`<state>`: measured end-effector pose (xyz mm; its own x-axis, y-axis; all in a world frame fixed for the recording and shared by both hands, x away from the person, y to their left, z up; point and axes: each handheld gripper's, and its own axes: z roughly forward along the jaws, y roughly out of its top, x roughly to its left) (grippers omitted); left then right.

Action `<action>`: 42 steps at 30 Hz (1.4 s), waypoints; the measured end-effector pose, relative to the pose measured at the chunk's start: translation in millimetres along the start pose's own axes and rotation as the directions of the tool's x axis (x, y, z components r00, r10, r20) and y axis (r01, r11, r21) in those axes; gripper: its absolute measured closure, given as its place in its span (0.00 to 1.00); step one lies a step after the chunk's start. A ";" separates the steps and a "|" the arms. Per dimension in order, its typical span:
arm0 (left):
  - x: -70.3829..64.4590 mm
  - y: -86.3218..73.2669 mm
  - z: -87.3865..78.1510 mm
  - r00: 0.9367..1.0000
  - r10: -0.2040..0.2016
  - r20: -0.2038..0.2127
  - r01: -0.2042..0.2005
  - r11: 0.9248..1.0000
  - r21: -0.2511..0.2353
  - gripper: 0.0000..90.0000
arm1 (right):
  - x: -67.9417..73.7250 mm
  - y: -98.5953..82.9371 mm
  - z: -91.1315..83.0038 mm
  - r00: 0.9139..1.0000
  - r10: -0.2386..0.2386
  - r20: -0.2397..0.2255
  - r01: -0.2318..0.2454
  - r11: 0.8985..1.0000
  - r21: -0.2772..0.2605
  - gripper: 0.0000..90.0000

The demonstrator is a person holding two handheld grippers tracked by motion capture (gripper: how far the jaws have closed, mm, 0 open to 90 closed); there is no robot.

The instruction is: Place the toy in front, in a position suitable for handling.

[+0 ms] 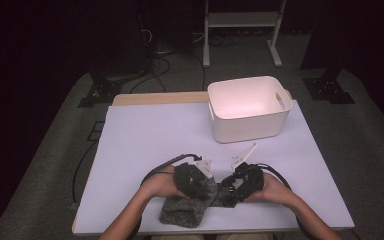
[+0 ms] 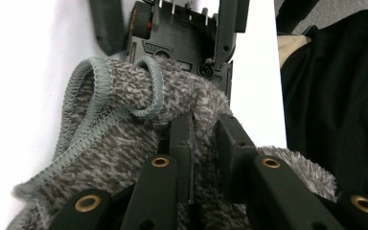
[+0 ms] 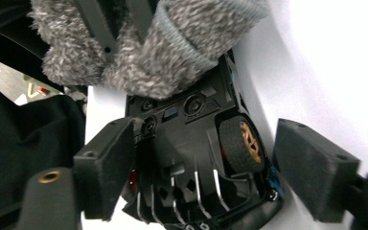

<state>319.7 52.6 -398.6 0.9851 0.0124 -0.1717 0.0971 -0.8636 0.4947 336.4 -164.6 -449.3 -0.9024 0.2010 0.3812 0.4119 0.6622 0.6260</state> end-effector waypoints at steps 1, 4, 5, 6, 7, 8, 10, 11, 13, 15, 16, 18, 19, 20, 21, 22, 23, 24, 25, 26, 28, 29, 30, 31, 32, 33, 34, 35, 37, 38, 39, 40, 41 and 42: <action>0.5 -0.1 -1.1 1.000 -0.002 -0.003 0.002 1.000 0.001 0.87 | -0.3 -0.9 -0.2 1.000 0.003 -0.007 -0.003 1.000 -0.006 0.26; 3.4 -0.3 -6.0 1.000 -0.008 -0.016 0.007 1.000 -0.010 0.87 | -1.7 -3.0 0.3 1.000 0.014 -0.024 -0.014 1.000 -0.016 0.28; 4.0 -0.3 -7.6 1.000 -0.014 -0.019 0.014 1.000 -0.013 0.87 | -1.8 -3.5 0.3 1.000 0.013 -0.024 -0.014 1.000 -0.019 0.28; 4.7 -0.4 -8.6 1.000 -0.016 -0.021 0.016 1.000 -0.016 0.87 | -1.5 -3.6 0.3 1.000 0.013 -0.023 -0.014 1.000 -0.021 0.28; 5.8 -0.5 -9.9 1.000 -0.016 -0.022 0.016 1.000 -0.019 0.87 | -1.3 -3.5 0.3 1.000 0.014 -0.022 -0.015 1.000 -0.021 0.28; 6.2 -0.6 -10.5 1.000 -0.019 -0.023 0.019 1.000 -0.018 0.87 | -1.0 -3.3 0.3 1.000 0.015 -0.023 -0.015 1.000 -0.018 0.28; 7.1 -0.6 -11.8 0.999 -0.022 -0.026 0.021 1.000 -0.022 0.87 | -0.4 -3.1 0.2 1.000 0.009 -0.023 -0.010 1.000 -0.018 0.29; 8.0 -0.7 -12.9 0.999 -0.018 -0.027 0.017 1.000 -0.022 0.87 | 0.0 -2.9 0.1 1.000 0.008 -0.023 -0.008 1.000 -0.017 0.29; 8.8 -1.0 -14.3 0.999 -0.028 -0.029 0.027 0.999 -0.030 0.87 | 0.3 -3.0 0.2 1.000 0.003 -0.021 -0.003 1.000 -0.018 0.29; 10.0 -1.3 -15.1 0.999 -0.034 -0.030 0.033 0.999 -0.038 0.87 | 1.6 -2.8 0.0 1.000 -0.005 -0.013 0.004 1.000 -0.016 0.29; 10.7 -1.4 -15.7 0.999 -0.039 -0.033 0.038 0.999 -0.039 0.87 | 2.2 -2.8 0.1 1.000 -0.006 -0.009 0.006 1.000 -0.016 0.29; 12.7 -1.5 -16.8 0.999 -0.042 -0.031 0.040 0.998 -0.041 0.87 | 3.7 -2.6 -0.2 1.000 -0.014 -0.003 0.014 1.000 -0.013 0.29; 13.4 -1.7 -16.9 0.998 -0.046 -0.030 0.044 0.998 -0.046 0.87 | 4.4 -2.4 -0.1 1.000 -0.021 0.000 0.021 1.000 -0.014 0.29; 14.2 -1.6 -17.2 0.998 -0.047 -0.030 0.046 0.998 -0.046 0.87 | 5.3 -2.2 -0.3 1.000 -0.026 0.005 0.026 1.000 -0.011 0.29; 14.7 -1.6 -17.3 0.998 -0.051 -0.029 0.049 0.998 -0.049 0.87 | 6.4 -1.9 -0.3 1.000 -0.028 0.008 0.028 1.000 -0.010 0.29; 15.3 -1.5 -17.3 0.998 -0.056 -0.029 0.054 0.997 -0.054 0.87 | 6.9 -1.8 -0.2 0.999 -0.036 0.011 0.036 0.999 -0.011 0.29; 15.9 -1.4 -17.4 0.998 -0.056 -0.028 0.055 0.997 -0.057 0.86 | 8.0 -1.6 -0.3 0.999 -0.049 0.017 0.049 0.999 -0.011 0.29; 16.4 -1.2 -17.7 0.998 -0.057 -0.029 0.055 0.997 -0.058 0.86 | 9.1 -1.5 -0.4 0.998 -0.054 0.021 0.055 0.998 -0.010 0.29; 17.3 -0.9 -18.4 0.998 -0.055 -0.026 0.054 0.997 -0.057 0.86 | 9.6 -1.4 -0.3 0.998 -0.061 0.025 0.061 0.998 -0.011 0.30; 17.5 -0.8 -18.7 0.998 -0.059 -0.026 0.057 0.997 -0.059 0.86 | 10.9 -1.3 -0.5 0.997 -0.069 0.032 0.070 0.998 -0.010 0.30; 18.2 -0.3 -19.8 0.998 -0.062 -0.024 0.061 0.996 -0.062 0.86 | 13.1 -1.3 -0.6 0.996 -0.082 0.040 0.082 0.997 -0.009 0.30; 18.2 -0.1 -19.9 0.998 -0.066 -0.022 0.064 0.996 -0.065 0.86 | 14.1 -1.4 -0.8 0.994 -0.097 0.048 0.098 0.995 -0.011 0.30; 18.5 0.3 -20.1 0.997 -0.068 -0.023 0.066 0.996 -0.067 0.85 | 15.2 -1.5 -0.9 0.994 -0.099 0.052 0.100 0.995 -0.010 0.30; 19.2 0.7 -20.7 0.998 -0.063 -0.023 0.062 0.996 -0.065 0.85 | 16.4 -1.8 -0.9 0.993 -0.107 0.058 0.108 0.994 -0.012 0.30; 19.4 1.1 -21.1 0.998 -0.065 -0.022 0.063 0.996 -0.067 0.85 | 18.5 -2.1 -1.0 0.991 -0.114 0.066 0.115 0.993 -0.014 0.30; 19.5 1.3 -21.3 0.998 -0.067 -0.021 0.065 0.995 -0.069 0.85 | 19.8 -2.3 -0.9 0.989 -0.126 0.073 0.127 0.992 -0.016 0.30; 19.6 1.6 -21.5 0.997 -0.069 -0.019 0.067 0.995 -0.071 0.84 | 20.9 -2.4 -1.1 0.988 -0.132 0.081 0.133 0.991 -0.015 0.30; 20.0 2.0 -21.8 0.997 -0.071 -0.015 0.070 0.995 -0.073 0.84 | 22.3 -2.5 -1.1 0.986 -0.142 0.089 0.143 0.990 -0.015 0.30; 19.9 2.5 -21.5 0.997 -0.075 -0.012 0.074 0.994 -0.078 0.84 | 25.5 -2.8 -1.0 0.982 -0.160 0.105 0.162 0.987 -0.015 0.30; 19.9 3.0 -21.2 0.997 -0.072 -0.011 0.071 0.994 -0.077 0.83 | 26.2 -3.0 -1.0 0.980 -0.165 0.109 0.167 0.986 -0.016 0.30; 19.8 3.2 -21.0 0.997 -0.073 -0.008 0.072 0.994 -0.077 0.83 | 27.3 -3.4 -1.1 0.978 -0.173 0.117 0.176 0.984 -0.017 0.30; 19.8 3.4 -20.8 0.997 -0.074 -0.005 0.074 0.994 -0.079 0.83 | 28.3 -3.7 -1.0 0.977 -0.174 0.120 0.178 0.984 -0.020 0.30; 19.8 3.6 -20.8 0.997 -0.073 -0.002 0.073 0.994 -0.078 0.83 | 29.0 -4.2 -1.1 0.976 -0.180 0.125 0.184 0.983 -0.021 0.30; 19.6 3.8 -20.8 0.997 -0.072 0.000 0.072 0.994 -0.077 0.83 | 29.9 -4.6 -1.1 0.974 -0.185 0.130 0.189 0.982 -0.022 0.30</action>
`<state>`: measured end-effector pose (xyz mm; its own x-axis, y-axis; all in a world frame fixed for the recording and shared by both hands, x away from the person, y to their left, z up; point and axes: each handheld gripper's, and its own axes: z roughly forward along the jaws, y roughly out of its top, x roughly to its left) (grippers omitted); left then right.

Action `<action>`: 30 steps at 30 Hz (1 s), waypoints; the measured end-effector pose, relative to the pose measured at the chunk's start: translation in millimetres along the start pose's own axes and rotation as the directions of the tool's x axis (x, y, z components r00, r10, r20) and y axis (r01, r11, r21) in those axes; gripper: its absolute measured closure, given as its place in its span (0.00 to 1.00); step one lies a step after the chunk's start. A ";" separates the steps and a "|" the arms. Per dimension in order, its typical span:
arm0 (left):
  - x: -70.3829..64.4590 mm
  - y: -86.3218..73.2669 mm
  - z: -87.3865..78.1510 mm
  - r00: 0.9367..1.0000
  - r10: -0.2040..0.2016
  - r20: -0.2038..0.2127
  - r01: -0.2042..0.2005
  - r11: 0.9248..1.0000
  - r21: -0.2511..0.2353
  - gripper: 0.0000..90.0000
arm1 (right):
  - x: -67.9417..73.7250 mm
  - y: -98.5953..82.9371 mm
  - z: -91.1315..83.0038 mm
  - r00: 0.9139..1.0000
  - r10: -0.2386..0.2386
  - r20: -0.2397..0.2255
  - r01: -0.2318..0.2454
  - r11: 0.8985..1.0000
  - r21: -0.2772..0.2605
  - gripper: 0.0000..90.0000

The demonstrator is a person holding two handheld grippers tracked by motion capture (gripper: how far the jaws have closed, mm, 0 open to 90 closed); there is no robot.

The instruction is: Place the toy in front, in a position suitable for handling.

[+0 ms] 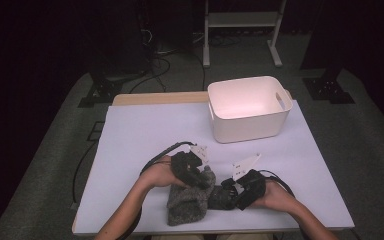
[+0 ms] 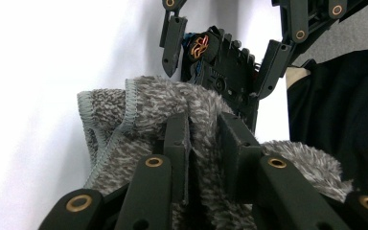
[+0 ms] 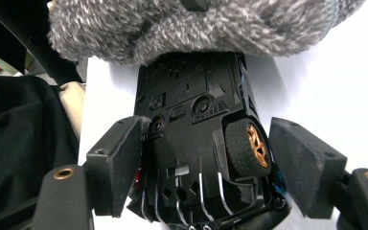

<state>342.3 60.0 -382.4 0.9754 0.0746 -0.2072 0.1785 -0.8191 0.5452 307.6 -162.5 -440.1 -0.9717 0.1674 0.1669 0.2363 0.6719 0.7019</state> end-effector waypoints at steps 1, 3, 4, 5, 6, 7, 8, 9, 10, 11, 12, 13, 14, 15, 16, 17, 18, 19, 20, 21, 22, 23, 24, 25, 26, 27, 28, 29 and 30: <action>-0.2 0.1 -0.2 1.000 -0.002 0.003 0.002 1.000 -0.001 0.82 | 1.6 -0.3 -0.2 1.000 -0.008 0.007 0.008 1.000 -0.005 0.30; -0.6 0.5 -0.8 1.000 -0.005 0.008 0.005 1.000 -0.004 0.81 | 4.3 -0.8 -0.5 1.000 -0.020 0.021 0.021 1.000 -0.009 0.30; -0.8 1.0 -1.4 1.000 -0.004 0.008 0.004 1.000 -0.004 0.81 | 5.5 -0.9 -0.7 0.999 -0.033 0.031 0.034 0.999 -0.010 0.30; -1.2 1.9 -1.8 1.000 -0.003 0.011 0.003 1.000 -0.006 0.80 | 7.2 -0.8 -0.8 0.998 -0.041 0.039 0.041 0.999 -0.010 0.30; -1.3 2.7 -1.9 1.000 -0.002 0.013 0.002 1.000 -0.006 0.80 | 9.3 -0.5 -0.9 0.997 -0.058 0.051 0.058 0.998 -0.008 0.30; -1.2 3.3 -1.8 1.000 0.001 0.014 -0.001 1.000 -0.005 0.80 | 10.8 -0.2 -1.0 0.996 -0.068 0.058 0.068 0.998 -0.006 0.30; -0.9 4.0 -1.6 1.000 0.003 0.016 -0.003 1.000 -0.004 0.80 | 11.9 0.0 -1.1 0.995 -0.074 0.064 0.075 0.997 -0.004 0.31; -0.7 5.1 -1.5 1.000 0.000 0.018 0.000 1.000 0.002 0.80 | 12.4 0.1 -1.1 0.994 -0.083 0.068 0.083 0.997 -0.004 0.31; 0.0 6.5 -0.8 1.000 0.000 0.020 0.000 1.000 0.005 0.80 | 13.0 0.1 -1.1 0.993 -0.093 0.072 0.093 0.996 -0.003 0.31; 0.0 7.0 -0.5 1.000 -0.003 0.023 0.003 1.000 0.008 0.79 | 14.8 0.1 -1.2 0.992 -0.096 0.079 0.097 0.995 -0.004 0.31; 0.0 7.4 0.9 1.000 -0.006 0.028 0.005 1.000 0.007 0.79 | 15.2 0.0 -1.3 0.991 -0.106 0.082 0.107 0.994 -0.003 0.31; -0.1 7.4 2.9 0.999 -0.005 0.034 0.004 1.000 0.014 0.79 | 16.4 -0.1 -1.3 0.990 -0.110 0.088 0.111 0.994 -0.005 0.31; -0.1 7.1 4.6 0.999 -0.007 0.040 0.007 1.000 0.013 0.79 | 17.5 -0.4 -1.4 0.988 -0.122 0.095 0.123 0.992 -0.005 0.31; -0.2 6.7 5.5 0.999 -0.010 0.041 0.010 1.000 0.010 0.79 | 18.4 -0.6 -1.4 0.987 -0.130 0.100 0.131 0.991 -0.007 0.31; 0.1 6.3 5.8 0.999 -0.009 0.044 0.009 1.000 0.007 0.80 | 19.4 -0.8 -1.4 0.986 -0.129 0.104 0.130 0.991 -0.008 0.31; 0.3 5.7 5.4 0.999 -0.014 0.047 0.013 1.000 0.003 0.80 | 20.2 -1.0 -1.3 0.986 -0.129 0.106 0.131 0.991 -0.010 0.31; 0.0 5.0 5.3 0.998 -0.018 0.052 0.018 1.000 -0.005 0.81 | 20.8 -1.2 -1.3 0.984 -0.137 0.111 0.140 0.990 -0.013 0.31; -0.2 4.6 4.6 0.998 -0.013 0.054 0.013 1.000 -0.004 0.82 | 21.9 -1.1 -1.6 0.982 -0.151 0.117 0.153 0.988 -0.008 0.31; -0.6 4.4 4.0 0.998 -0.009 0.056 0.009 1.000 -0.004 0.82 | 23.1 -0.7 -1.7 0.980 -0.157 0.123 0.158 0.987 -0.005 0.31; -1.6 4.3 3.8 0.999 -0.008 0.053 0.009 1.000 -0.005 0.82 | 24.8 -0.4 -1.7 0.980 -0.155 0.127 0.157 0.988 -0.005 0.31; -2.4 4.2 3.6 0.999 -0.006 0.052 0.007 1.000 -0.007 0.82 | 25.6 -0.4 -1.8 0.979 -0.158 0.132 0.160 0.987 -0.004 0.31; -4.3 3.9 3.2 0.999 -0.008 0.052 0.008 1.000 -0.009 0.82 | 25.7 -0.3 -1.9 0.979 -0.155 0.133 0.157 0.988 -0.005 0.31; -5.6 3.6 2.7 0.999 -0.005 0.053 0.006 1.000 -0.012 0.82 | 24.6 -0.3 -2.5 0.982 -0.143 0.123 0.145 0.989 -0.011 0.31; -6.8 3.3 1.8 0.998 0.001 0.058 0.000 1.000 -0.015 0.82 | 23.0 -0.1 -3.2 0.987 -0.123 0.104 0.126 0.992 -0.022 0.30; -8.9 2.7 0.8 0.998 0.010 0.062 -0.009 1.000 -0.019 0.83 | 21.4 0.2 -3.9 0.991 -0.104 0.090 0.106 0.994 -0.027 0.30; -10.8 2.5 0.2 0.998 0.010 0.064 -0.009 1.000 -0.021 0.83 | 20.3 0.0 -4.4 0.992 -0.089 0.089 0.092 0.995 -0.028 0.28; -13.0 2.2 -0.6 0.998 0.019 0.068 -0.017 1.000 -0.021 0.83 | 19.3 -0.4 -4.7 0.993 -0.084 0.087 0.086 0.996 -0.029 0.28; -14.7 2.1 -1.1 0.997 0.025 0.069 -0.023 0.999 -0.022 0.83 | 18.2 -1.1 -4.8 0.995 -0.069 0.074 0.071 0.997 -0.029 0.28; -17.9 1.5 -1.6 0.997 0.030 0.073 -0.029 0.999 -0.026 0.83 | 17.3 -1.7 -4.7 0.996 -0.058 0.065 0.060 0.998 -0.029 0.28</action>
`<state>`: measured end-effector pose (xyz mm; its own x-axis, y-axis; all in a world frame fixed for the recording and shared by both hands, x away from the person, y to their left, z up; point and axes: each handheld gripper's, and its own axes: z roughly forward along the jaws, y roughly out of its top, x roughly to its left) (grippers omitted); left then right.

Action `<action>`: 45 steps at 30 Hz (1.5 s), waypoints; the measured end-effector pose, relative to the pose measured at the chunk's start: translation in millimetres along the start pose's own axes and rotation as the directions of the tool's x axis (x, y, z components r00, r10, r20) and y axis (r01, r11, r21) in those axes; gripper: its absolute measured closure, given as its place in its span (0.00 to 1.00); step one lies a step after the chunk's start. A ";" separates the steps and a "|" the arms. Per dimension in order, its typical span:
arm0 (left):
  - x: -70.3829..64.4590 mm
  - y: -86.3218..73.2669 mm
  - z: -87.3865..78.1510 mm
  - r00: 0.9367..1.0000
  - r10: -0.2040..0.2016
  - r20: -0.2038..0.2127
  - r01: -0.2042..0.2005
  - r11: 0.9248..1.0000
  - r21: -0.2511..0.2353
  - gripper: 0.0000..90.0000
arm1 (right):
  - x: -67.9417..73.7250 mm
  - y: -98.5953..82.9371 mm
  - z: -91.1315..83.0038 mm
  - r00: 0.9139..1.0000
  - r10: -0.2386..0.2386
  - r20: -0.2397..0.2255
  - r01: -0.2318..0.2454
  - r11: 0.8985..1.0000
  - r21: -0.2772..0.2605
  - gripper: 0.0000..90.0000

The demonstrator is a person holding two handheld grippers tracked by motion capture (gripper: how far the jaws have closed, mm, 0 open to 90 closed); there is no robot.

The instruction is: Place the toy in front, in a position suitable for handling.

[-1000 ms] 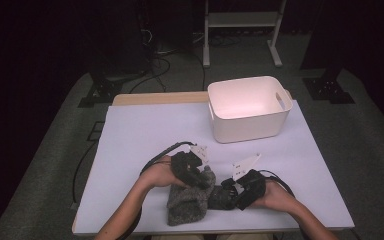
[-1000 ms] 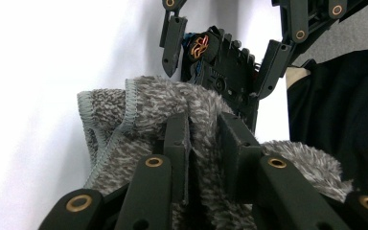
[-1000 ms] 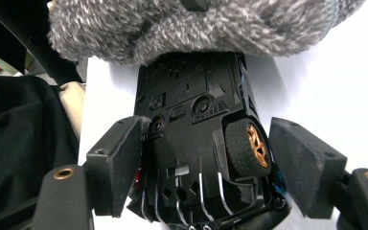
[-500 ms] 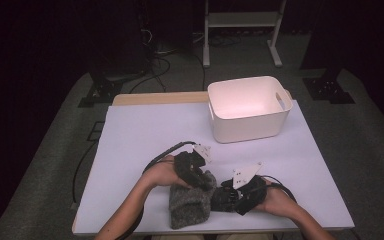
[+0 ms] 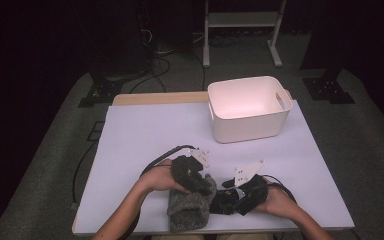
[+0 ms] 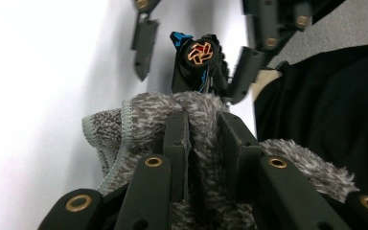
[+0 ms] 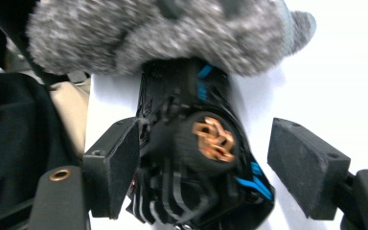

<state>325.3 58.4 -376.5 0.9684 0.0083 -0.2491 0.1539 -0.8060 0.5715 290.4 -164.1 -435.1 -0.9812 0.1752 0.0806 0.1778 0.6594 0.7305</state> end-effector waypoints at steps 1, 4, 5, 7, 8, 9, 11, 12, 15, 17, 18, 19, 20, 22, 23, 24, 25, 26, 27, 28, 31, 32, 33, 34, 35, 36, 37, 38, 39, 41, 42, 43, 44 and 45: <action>-2.3 -0.5 -0.1 1.000 0.003 0.003 -0.003 1.000 -0.005 0.83 | -0.6 -1.0 0.7 1.000 0.015 -0.013 -0.015 1.000 -0.001 0.29; -6.2 -2.4 -0.9 1.000 0.015 0.016 -0.015 1.000 -0.011 0.83 | 0.8 -3.0 3.8 0.998 0.026 -0.049 -0.026 1.000 0.006 0.34; -7.5 -3.2 -1.0 1.000 0.020 0.021 -0.020 1.000 -0.015 0.83 | 1.4 -3.4 5.0 0.998 0.023 -0.057 -0.023 1.000 0.009 0.37; -9.8 -4.1 -0.9 1.000 0.022 0.020 -0.022 1.000 -0.021 0.83 | 3.5 -3.8 8.5 0.997 0.014 -0.080 -0.013 1.000 0.017 0.46; -10.7 -4.3 -1.1 1.000 0.022 0.022 -0.022 1.000 -0.021 0.84 | 4.9 -3.7 10.6 0.995 0.007 -0.103 -0.005 1.000 0.020 0.54; -11.3 -4.5 -1.1 0.999 0.023 0.030 -0.023 0.999 -0.022 0.85 | 6.5 -3.4 11.8 0.993 0.002 -0.115 0.000 1.000 0.021 0.56; -13.1 -4.7 -1.1 0.999 0.027 0.031 -0.027 0.999 -0.022 0.88 | 8.9 -2.3 13.3 0.993 -0.020 -0.115 0.023 0.999 0.026 0.58; -14.6 -4.5 -1.0 0.999 0.028 0.037 -0.027 0.999 -0.021 0.89 | 9.8 -2.0 12.7 0.993 -0.029 -0.115 0.032 0.999 0.023 0.60; -17.9 -2.6 -2.9 0.999 0.037 0.015 -0.037 0.999 -0.022 0.89 | 10.2 -2.0 11.6 0.995 -0.061 -0.077 0.062 0.998 0.007 0.62; -17.3 -0.2 -6.9 0.999 0.047 -0.013 -0.048 0.999 -0.019 0.89 | 10.7 -0.3 11.5 0.996 -0.079 -0.043 0.079 0.997 0.008 0.62; -16.3 1.1 -9.5 0.999 0.050 -0.022 -0.050 0.999 -0.020 0.89 | 10.2 0.7 11.8 0.996 -0.087 -0.024 0.088 0.996 0.010 0.62; -15.4 2.7 -12.0 0.998 0.051 -0.030 -0.052 0.998 -0.026 0.90 | 8.9 1.6 11.8 0.996 -0.088 -0.014 0.088 0.996 0.008 0.63; -14.6 4.7 -14.3 0.997 0.053 -0.048 -0.055 0.998 -0.032 0.90 | 7.2 2.5 11.9 0.995 -0.095 0.001 0.095 0.995 0.002 0.63; -12.9 9.8 -17.7 0.996 0.060 -0.062 -0.062 0.998 -0.029 0.90 | 4.0 5.1 12.4 0.995 -0.100 0.020 0.100 0.995 0.008 0.63; -11.4 12.3 -18.7 0.995 0.064 -0.075 -0.066 0.997 -0.033 0.90 | 1.7 7.1 13.0 0.994 -0.104 0.037 0.104 0.995 0.007 0.63; -10.4 14.7 -19.0 0.995 0.065 -0.074 -0.068 0.997 -0.034 0.90 | -0.1 8.5 13.8 0.993 -0.103 0.048 0.103 0.995 0.010 0.63; -9.7 16.2 -18.1 0.994 0.070 -0.082 -0.073 0.997 -0.037 0.90 | -2.3 9.2 14.7 0.994 -0.102 0.050 0.102 0.995 0.009 0.63; -8.0 17.8 -16.3 0.993 0.073 -0.089 -0.076 0.997 -0.029 0.90 | -3.7 9.1 15.4 0.994 -0.098 0.050 0.098 0.995 0.006 0.63; -6.8 18.1 -13.1 0.994 0.076 -0.083 -0.078 0.997 -0.024 0.90 | -5.9 7.9 16.4 0.995 -0.091 0.047 0.091 0.996 0.000 0.62; -5.7 17.6 -9.1 0.994 0.076 -0.083 -0.078 0.997 -0.019 0.90 | -6.8 6.3 17.1 0.996 -0.081 0.043 0.081 0.997 -0.002 0.62; -3.3 13.7 2.7 0.994 0.078 -0.080 -0.078 0.997 0.008 0.88 | -6.8 1.7 17.0 0.996 -0.075 0.043 0.075 0.997 -0.016 0.61; -3.5 12.8 4.0 0.994 0.075 -0.079 -0.075 0.997 -0.001 0.87 | -6.0 1.8 16.2 0.998 -0.062 0.031 0.062 0.998 -0.012 0.57; -4.0 12.0 4.1 0.994 0.072 -0.078 -0.073 0.997 -0.008 0.86 | -5.8 1.8 15.5 0.998 -0.062 0.030 0.062 0.998 -0.009 0.54; -4.7 12.0 3.1 0.993 0.076 -0.087 -0.078 0.997 -0.010 0.85 | -5.3 1.2 14.0 0.998 -0.061 0.035 0.062 0.998 -0.010 0.53; -5.6 12.3 2.0 0.992 0.076 -0.100 -0.078 0.997 -0.013 0.82 | -5.7 0.4 12.7 0.998 -0.061 0.032 0.061 0.998 -0.013 0.52; -6.9 12.6 -0.2 0.991 0.081 -0.108 -0.082 0.997 -0.010 0.79 | -5.6 -0.4 11.9 0.998 -0.054 0.033 0.054 0.998 -0.013 0.52; -7.7 12.8 -1.6 0.990 0.083 -0.110 -0.084 0.996 -0.008 0.77 | -6.0 -1.9 10.7 0.998 -0.053 0.039 0.054 0.998 -0.013 0.52; -9.1 12.8 -3.2 0.990 0.080 -0.115 -0.082 0.997 -0.010 0.74 | -6.2 -3.0 10.2 0.998 -0.053 0.041 0.054 0.998 -0.014 0.52; -10.0 12.8 -4.7 0.990 0.080 -0.119 -0.081 0.997 -0.008 0.71 | -6.2 -4.3 9.5 0.998 -0.047 0.044 0.048 0.999 -0.015 0.52; -12.7 10.8 -6.5 0.988 0.087 -0.126 -0.086 0.996 0.009 0.67 | -6.8 -6.5 8.5 0.998 -0.042 0.046 0.043 0.999 -0.018 0.53; -13.2 9.9 -6.6 0.988 0.083 -0.133 -0.082 0.997 0.014 0.63 | -7.0 -6.9 8.2 0.998 -0.044 0.046 0.045 0.999 -0.019 0.53; -13.5 8.8 -7.0 0.988 0.077 -0.136 -0.075 0.997 0.017 0.61 | -6.9 -6.9 8.0 0.998 -0.044 0.048 0.045 0.999 -0.018 0.53; -14.0 7.7 -7.6 0.988 0.078 -0.135 -0.076 0.997 0.018 0.58 | -6.6 -6.8 7.6 0.998 -0.039 0.049 0.040 0.999 -0.021 0.53; -14.9 6.7 -7.7 0.988 0.078 -0.136 -0.076 0.997 0.015 0.56 | -6.7 -6.9 6.9 0.998 -0.037 0.049 0.039 0.999 -0.025 0.53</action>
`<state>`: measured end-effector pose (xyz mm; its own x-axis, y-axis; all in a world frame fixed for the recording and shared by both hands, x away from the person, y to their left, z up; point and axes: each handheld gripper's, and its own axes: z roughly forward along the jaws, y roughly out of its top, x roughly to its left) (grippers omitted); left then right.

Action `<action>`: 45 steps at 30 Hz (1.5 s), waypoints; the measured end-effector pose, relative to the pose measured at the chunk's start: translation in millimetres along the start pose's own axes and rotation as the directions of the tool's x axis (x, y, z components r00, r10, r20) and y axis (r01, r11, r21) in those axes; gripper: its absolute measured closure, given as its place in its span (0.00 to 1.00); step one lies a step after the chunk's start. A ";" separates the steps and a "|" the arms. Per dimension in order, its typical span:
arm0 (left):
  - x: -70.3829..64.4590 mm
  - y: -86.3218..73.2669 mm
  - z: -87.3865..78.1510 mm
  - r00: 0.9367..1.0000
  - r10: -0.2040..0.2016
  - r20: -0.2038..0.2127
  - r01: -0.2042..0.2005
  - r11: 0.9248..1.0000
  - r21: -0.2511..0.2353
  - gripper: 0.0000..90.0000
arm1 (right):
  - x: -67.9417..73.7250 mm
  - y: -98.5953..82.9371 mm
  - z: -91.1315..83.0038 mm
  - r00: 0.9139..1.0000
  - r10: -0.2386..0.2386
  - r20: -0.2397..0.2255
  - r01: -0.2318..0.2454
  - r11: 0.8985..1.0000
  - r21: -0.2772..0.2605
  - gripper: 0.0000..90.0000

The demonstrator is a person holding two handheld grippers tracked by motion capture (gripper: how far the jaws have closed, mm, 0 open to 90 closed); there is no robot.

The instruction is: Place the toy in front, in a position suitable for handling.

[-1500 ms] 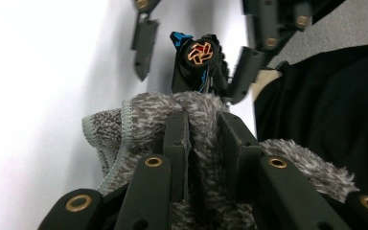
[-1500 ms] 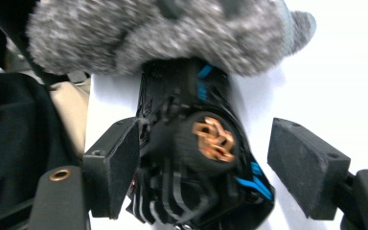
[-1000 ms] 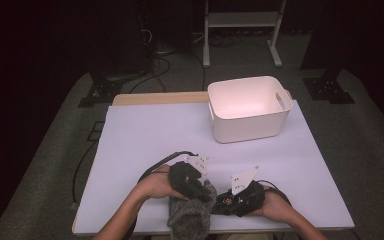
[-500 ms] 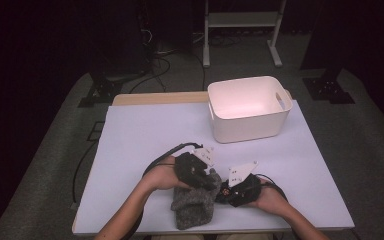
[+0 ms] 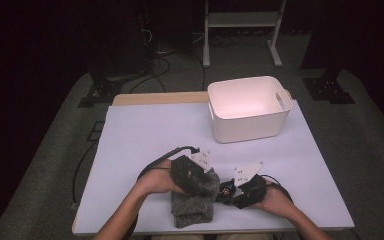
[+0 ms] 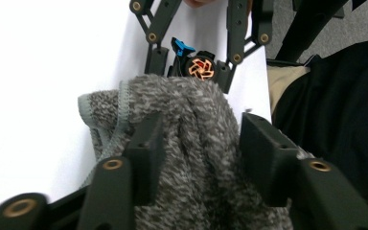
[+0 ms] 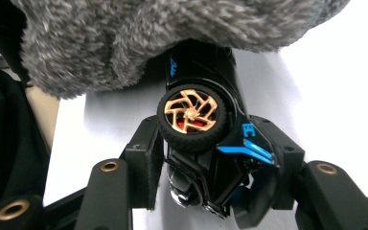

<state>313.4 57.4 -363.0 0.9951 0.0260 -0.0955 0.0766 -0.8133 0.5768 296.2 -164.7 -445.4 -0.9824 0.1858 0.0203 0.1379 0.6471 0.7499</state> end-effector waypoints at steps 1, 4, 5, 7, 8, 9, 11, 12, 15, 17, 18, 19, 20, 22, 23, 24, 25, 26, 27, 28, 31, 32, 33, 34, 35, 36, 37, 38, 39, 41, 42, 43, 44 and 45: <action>-1.0 -0.6 0.4 1.000 0.000 0.001 0.000 1.000 0.002 0.52 | -0.2 0.0 -0.8 1.000 0.000 0.001 0.000 1.000 -0.002 0.53; -3.0 -1.7 4.9 1.000 0.007 -0.015 -0.006 0.999 0.034 0.51 | -0.5 -0.8 -4.0 1.000 0.006 0.002 -0.006 1.000 -0.014 0.55; -2.5 -1.3 5.4 1.000 0.007 -0.023 -0.006 0.999 0.036 0.51 | -0.8 -1.2 -5.2 1.000 0.005 0.002 -0.005 1.000 -0.016 0.56; -1.0 -0.8 4.7 1.000 -0.006 -0.025 0.007 0.999 0.035 0.58 | -0.5 -2.2 -7.1 1.000 0.007 0.001 -0.007 1.000 -0.019 0.61; -0.5 -0.9 4.7 1.000 -0.011 -0.021 0.012 0.999 0.033 0.62 | -0.3 -2.9 -8.0 1.000 0.007 -0.003 -0.007 1.000 -0.019 0.62; 0.5 -1.0 5.1 1.000 -0.013 -0.017 0.014 0.999 0.031 0.67 | 0.2 -3.6 -8.4 1.000 0.008 -0.004 -0.008 1.000 -0.019 0.62; -0.5 -0.3 7.3 1.000 -0.008 -0.010 0.008 0.999 0.034 0.80 | 1.8 -3.4 -8.5 1.000 -0.004 0.006 0.004 1.000 -0.015 0.63; -1.3 0.8 8.2 1.000 -0.005 -0.009 0.005 0.999 0.036 0.84 | 2.0 -3.0 -8.3 1.000 -0.012 0.007 0.012 1.000 -0.012 0.63; -1.7 4.7 9.8 1.000 0.011 -0.007 -0.011 0.999 0.042 0.88 | 3.0 -3.7 -8.2 1.000 -0.014 0.013 0.014 1.000 -0.016 0.63; -1.5 8.4 12.3 1.000 0.020 0.000 -0.020 0.999 0.043 0.88 | 3.9 -3.9 -8.0 1.000 -0.021 0.020 0.021 1.000 -0.018 0.63; -1.4 10.9 13.6 1.000 0.023 0.005 -0.023 0.999 0.043 0.88 | 4.2 -3.9 -7.8 0.999 -0.023 0.023 0.023 1.000 -0.019 0.63; -1.2 14.5 15.8 1.000 0.029 0.010 -0.029 0.999 0.043 0.89 | 4.5 -3.9 -7.5 1.000 -0.020 0.023 0.020 1.000 -0.021 0.63; -1.0 17.6 17.9 0.999 0.033 0.015 -0.033 0.999 0.043 0.89 | 4.8 -3.9 -7.4 1.000 -0.018 0.024 0.019 1.000 -0.022 0.63; -0.3 23.8 22.1 0.999 0.042 0.023 -0.043 0.998 0.041 0.89 | 5.4 -3.7 -7.0 1.000 -0.017 0.025 0.017 1.000 -0.022 0.63; 0.3 28.7 25.4 0.998 0.055 0.032 -0.056 0.998 0.042 0.89 | 5.5 -3.8 -6.9 0.999 -0.018 0.026 0.019 1.000 -0.023 0.63; 0.5 31.7 27.6 0.998 0.060 0.037 -0.061 0.997 0.043 0.89 | 5.9 -3.7 -6.7 0.999 -0.016 0.028 0.017 1.000 -0.024 0.63; 0.8 36.3 31.1 0.997 0.066 0.042 -0.068 0.997 0.040 0.89 | 5.9 -3.8 -6.6 0.999 -0.019 0.030 0.020 0.999 -0.025 0.63; 1.5 39.5 33.3 0.997 0.069 0.047 -0.071 0.997 0.039 0.89 | 6.0 -3.9 -6.4 0.999 -0.021 0.031 0.022 0.999 -0.027 0.63; 2.1 42.1 35.4 0.996 0.068 0.050 -0.070 0.997 0.037 0.89 | 5.5 -4.3 -6.3 0.999 -0.026 0.030 0.027 0.999 -0.030 0.63; 2.5 43.9 36.9 0.996 0.066 0.054 -0.068 0.997 0.034 0.89 | 5.6 -4.5 -6.2 0.999 -0.023 0.028 0.024 0.999 -0.033 0.63; 3.4 44.9 37.5 0.995 0.075 0.059 -0.077 0.996 0.036 0.89 | 5.8 -4.7 -6.3 0.999 -0.020 0.026 0.020 0.999 -0.033 0.63; 3.2 43.9 36.9 0.996 0.069 0.061 -0.071 0.997 0.035 0.89 | 5.6 -4.6 -6.2 0.999 -0.025 0.028 0.025 0.999 -0.031 0.63; 3.9 41.7 35.5 0.995 0.073 0.062 -0.075 0.997 0.034 0.89 | 6.0 -4.4 -6.1 0.999 -0.022 0.028 0.023 0.999 -0.031 0.63; 4.0 40.0 34.4 0.995 0.071 0.063 -0.073 0.997 0.032 0.89 | 6.1 -4.3 -6.2 0.999 -0.025 0.031 0.026 0.999 -0.028 0.63; 4.8 36.8 32.1 0.996 0.070 0.063 -0.072 0.997 0.033 0.89 | 6.2 -4.2 -6.2 0.999 -0.028 0.033 0.029 0.999 -0.026 0.63; 5.2 34.5 30.7 0.996 0.068 0.063 -0.070 0.997 0.033 0.89 | 6.9 -3.8 -6.1 0.999 -0.029 0.037 0.030 0.999 -0.023 0.63; 5.2 30.6 28.3 0.996 0.060 0.062 -0.062 0.998 0.033 0.89 | 7.3 -3.5 -6.1 0.999 -0.031 0.038 0.031 0.999 -0.020 0.63; 5.0 27.4 26.1 0.997 0.053 0.059 -0.055 0.998 0.032 0.89 | 7.3 -3.4 -6.1 0.999 -0.034 0.042 0.035 0.999 -0.019 0.63; 4.6 25.1 24.5 0.997 0.046 0.055 -0.048 0.998 0.030 0.89 | 7.4 -3.5 -6.2 0.999 -0.032 0.040 0.032 0.999 -0.018 0.63; 5.0 18.0 18.1 0.999 0.036 0.039 -0.037 0.999 0.040 0.89 | 7.5 -3.6 -6.2 0.999 -0.030 0.040 0.031 0.999 -0.017 0.63; 5.5 14.4 15.0 0.999 0.030 0.032 -0.032 0.999 0.044 0.89 | 7.3 -3.4 -6.1 0.999 -0.033 0.041 0.034 0.999 -0.015 0.63; 5.9 10.5 12.0 0.999 0.023 0.025 -0.025 0.999 0.044 0.89 | 7.0 -3.3 -6.1 0.998 -0.036 0.041 0.037 0.999 -0.014 0.63; 6.4 6.4 9.1 1.000 0.017 0.022 -0.018 0.999 0.043 0.89 | 6.6 -3.4 -5.9 0.998 -0.040 0.042 0.041 0.999 -0.016 0.63; 6.8 2.3 6.1 1.000 0.010 0.018 -0.011 0.999 0.041 0.89 | 6.4 -3.4 -5.9 0.998 -0.040 0.042 0.041 0.999 -0.017 0.63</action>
<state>320.0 52.2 -367.3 0.9945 0.0071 -0.1041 0.0630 -0.8365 0.5444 288.8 -170.0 -443.9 -0.9810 0.1904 -0.0378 0.0951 0.6414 0.7613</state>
